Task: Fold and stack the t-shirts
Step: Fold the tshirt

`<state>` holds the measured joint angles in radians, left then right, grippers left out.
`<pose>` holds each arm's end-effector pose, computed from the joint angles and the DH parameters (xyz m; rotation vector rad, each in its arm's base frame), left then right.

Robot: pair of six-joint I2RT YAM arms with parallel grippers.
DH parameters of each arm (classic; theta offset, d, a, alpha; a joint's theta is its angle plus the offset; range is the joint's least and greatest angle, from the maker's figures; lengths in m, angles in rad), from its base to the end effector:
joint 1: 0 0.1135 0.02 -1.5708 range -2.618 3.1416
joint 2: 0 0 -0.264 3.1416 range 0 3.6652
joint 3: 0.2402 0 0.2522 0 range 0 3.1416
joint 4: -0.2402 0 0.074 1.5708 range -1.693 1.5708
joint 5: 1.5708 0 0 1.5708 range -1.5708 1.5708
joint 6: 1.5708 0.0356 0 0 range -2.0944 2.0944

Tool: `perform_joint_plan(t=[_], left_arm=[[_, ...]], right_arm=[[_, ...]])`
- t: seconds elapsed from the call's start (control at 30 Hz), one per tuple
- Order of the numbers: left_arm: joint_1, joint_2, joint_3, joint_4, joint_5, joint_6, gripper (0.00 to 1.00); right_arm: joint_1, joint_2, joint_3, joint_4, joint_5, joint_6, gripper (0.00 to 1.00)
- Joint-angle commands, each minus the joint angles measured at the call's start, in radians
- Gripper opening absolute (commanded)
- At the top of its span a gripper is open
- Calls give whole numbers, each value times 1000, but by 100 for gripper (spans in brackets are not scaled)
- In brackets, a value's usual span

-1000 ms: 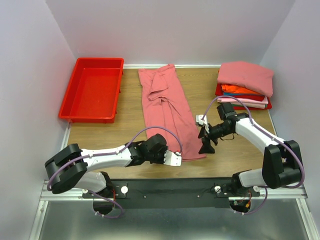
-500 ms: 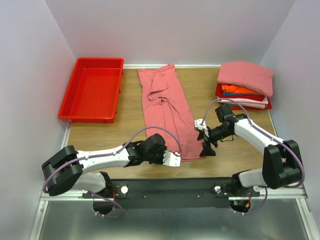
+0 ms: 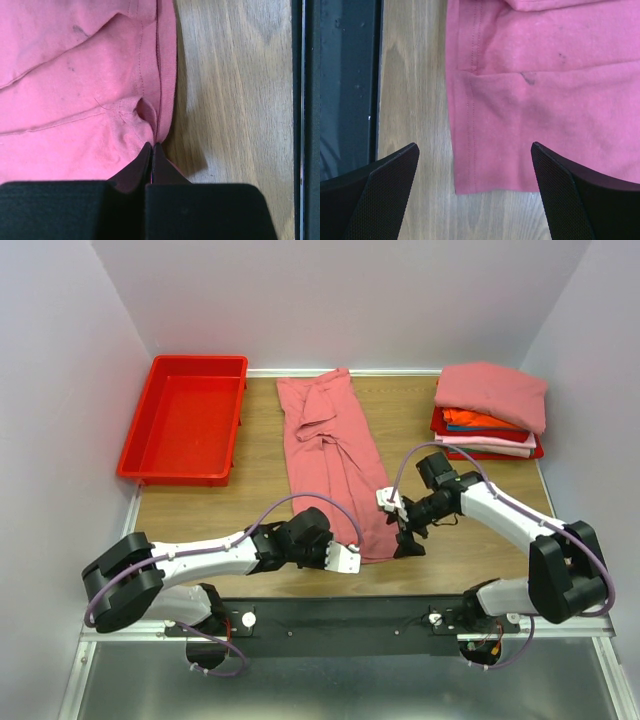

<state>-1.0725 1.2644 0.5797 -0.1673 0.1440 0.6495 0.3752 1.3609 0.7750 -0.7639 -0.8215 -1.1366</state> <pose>0.1102 -0.2132 0.1745 1.8965 1.5421 -0.3650 0.1987 0.1063 0.1904 -1.7971 1.7309 0.9049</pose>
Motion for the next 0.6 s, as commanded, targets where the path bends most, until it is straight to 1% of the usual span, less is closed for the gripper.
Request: perform_joint_plan(t=[0.0, 0.1, 0.3, 0.43, 0.57], left_arm=[[3, -34, 11, -15, 31, -11, 0], [6, -45, 8, -21, 31, -17, 0], [5, -66, -7, -17, 31, -21, 0], [5, -66, -3, -20, 34, -22, 0], [6, -68, -3, -17, 34, -22, 0]], right_arm=[[69, -14, -26, 69, 77, 43, 98], [125, -5, -39, 100, 122, 70, 97], [168, 10, -60, 130, 203, 107, 88], [185, 6, -75, 132, 238, 110, 79], [223, 15, -98, 144, 288, 123, 74]])
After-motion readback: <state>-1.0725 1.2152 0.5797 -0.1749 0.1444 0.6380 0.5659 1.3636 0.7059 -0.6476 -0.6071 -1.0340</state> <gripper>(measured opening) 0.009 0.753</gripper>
